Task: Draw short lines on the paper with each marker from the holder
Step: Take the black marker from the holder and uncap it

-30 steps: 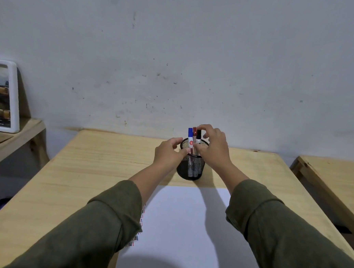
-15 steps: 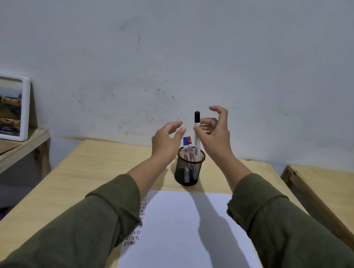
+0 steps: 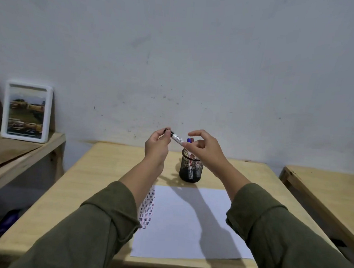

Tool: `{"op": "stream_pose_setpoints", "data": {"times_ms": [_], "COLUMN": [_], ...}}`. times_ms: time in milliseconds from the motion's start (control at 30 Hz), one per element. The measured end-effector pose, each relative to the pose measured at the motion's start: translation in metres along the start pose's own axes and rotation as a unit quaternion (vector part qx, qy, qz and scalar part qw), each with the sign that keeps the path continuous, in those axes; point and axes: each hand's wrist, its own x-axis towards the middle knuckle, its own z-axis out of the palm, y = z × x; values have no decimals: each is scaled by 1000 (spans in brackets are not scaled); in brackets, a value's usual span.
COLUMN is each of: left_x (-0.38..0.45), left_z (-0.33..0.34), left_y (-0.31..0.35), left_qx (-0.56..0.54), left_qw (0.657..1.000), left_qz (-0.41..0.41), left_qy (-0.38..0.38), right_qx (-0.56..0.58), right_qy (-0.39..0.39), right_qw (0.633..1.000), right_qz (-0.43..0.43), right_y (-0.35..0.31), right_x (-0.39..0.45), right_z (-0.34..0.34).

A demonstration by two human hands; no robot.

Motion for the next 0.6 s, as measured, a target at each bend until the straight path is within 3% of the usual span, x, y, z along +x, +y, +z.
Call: {"op": "stream_pose_setpoints", "data": {"times_ms": [200, 367, 600], "left_x": [-11, -27, -25], "left_z": [-25, -27, -28], "left_y": [4, 5, 9], "left_qx": [-72, -68, -153], "left_qw": [993, 995, 984], "left_qz": [-50, -69, -83], "left_qy": [79, 17, -44], "right_qx": [114, 219, 241], "right_qy": [20, 15, -50], "right_qw": [993, 975, 969], "right_qz": [13, 24, 37], "right_y": [-14, -17, -18], "right_x": [-15, -17, -21], "right_z": [0, 15, 32]}}
